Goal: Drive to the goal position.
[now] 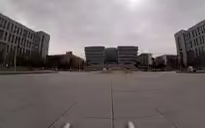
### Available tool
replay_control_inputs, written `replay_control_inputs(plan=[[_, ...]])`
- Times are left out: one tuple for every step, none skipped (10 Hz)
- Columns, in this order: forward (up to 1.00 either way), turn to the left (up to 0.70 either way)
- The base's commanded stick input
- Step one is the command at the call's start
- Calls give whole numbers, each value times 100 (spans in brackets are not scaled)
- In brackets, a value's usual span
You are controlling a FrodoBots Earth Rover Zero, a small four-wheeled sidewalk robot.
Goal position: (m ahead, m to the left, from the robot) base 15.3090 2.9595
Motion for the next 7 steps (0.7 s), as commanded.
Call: replay_control_inputs(plan=[[70,0],[70,0],[70,0],[70,0],[70,0],[70,0],[70,0]])
